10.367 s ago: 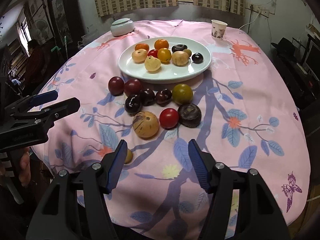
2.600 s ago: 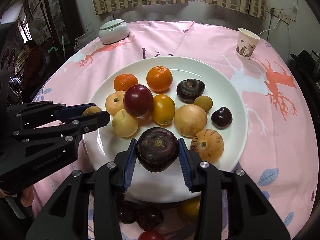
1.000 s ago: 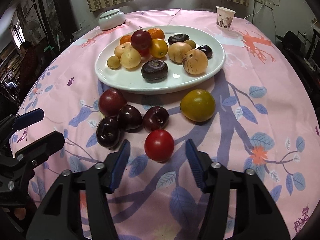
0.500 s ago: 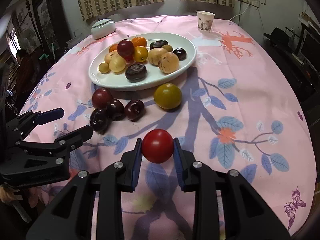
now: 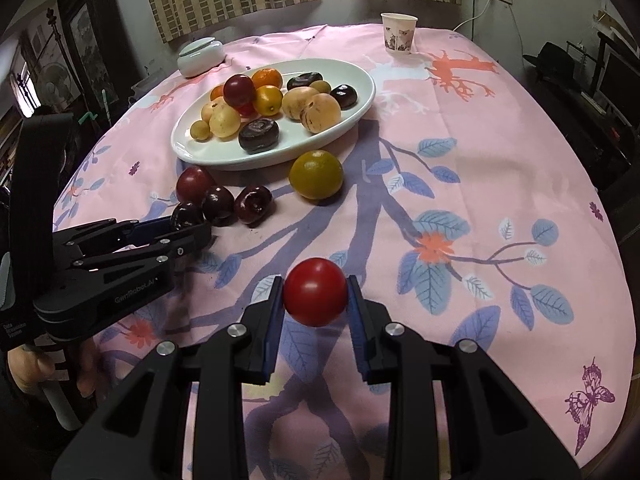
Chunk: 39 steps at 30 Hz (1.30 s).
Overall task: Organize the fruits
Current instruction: 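Grasp a red tomato with the right tool while the left tool grasps a dark plum, then lower the tomato and dark plum onto the plate and open both tools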
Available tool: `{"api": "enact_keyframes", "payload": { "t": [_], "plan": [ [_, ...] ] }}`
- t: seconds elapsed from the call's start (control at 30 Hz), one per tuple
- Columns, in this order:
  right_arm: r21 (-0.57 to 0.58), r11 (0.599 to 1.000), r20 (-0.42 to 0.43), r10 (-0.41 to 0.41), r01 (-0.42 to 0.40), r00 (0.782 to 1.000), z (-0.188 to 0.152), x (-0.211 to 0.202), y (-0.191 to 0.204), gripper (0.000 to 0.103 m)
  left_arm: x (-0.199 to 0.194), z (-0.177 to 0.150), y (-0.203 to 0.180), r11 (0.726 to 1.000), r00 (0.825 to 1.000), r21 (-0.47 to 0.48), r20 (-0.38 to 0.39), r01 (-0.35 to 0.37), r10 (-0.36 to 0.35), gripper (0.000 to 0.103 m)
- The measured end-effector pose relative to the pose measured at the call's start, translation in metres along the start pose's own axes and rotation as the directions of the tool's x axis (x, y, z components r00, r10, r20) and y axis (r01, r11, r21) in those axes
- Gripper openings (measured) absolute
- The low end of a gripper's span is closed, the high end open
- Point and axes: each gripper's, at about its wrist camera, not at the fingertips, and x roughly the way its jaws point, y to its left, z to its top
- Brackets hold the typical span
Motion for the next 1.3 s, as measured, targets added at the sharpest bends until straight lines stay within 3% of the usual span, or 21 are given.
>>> {"api": "enact_keyframes", "payload": {
  "t": [0.63, 0.97, 1.3],
  "plan": [
    [-0.08, 0.995, 0.0, 0.061, -0.061, 0.998, 0.008, -0.002, 0.048, 0.031, -0.066, -0.008, 0.017, 0.998, 0.994, -0.015, 0.089, 0.06, -0.059, 0.032],
    [-0.092, 0.993, 0.0, 0.069, -0.068, 0.998, 0.074, 0.018, 0.046, 0.031, -0.055, 0.064, 0.048, 1.0, 0.995, -0.024, 0.104, 0.014, -0.012, 0.032],
    [-0.114, 0.992, -0.005, 0.051, -0.051, 0.999, 0.154, 0.075, 0.055, 0.031, 0.003, 0.145, 0.075, 0.999, 0.999, -0.045, 0.046, -0.019, 0.021, 0.032]
  ]
}}
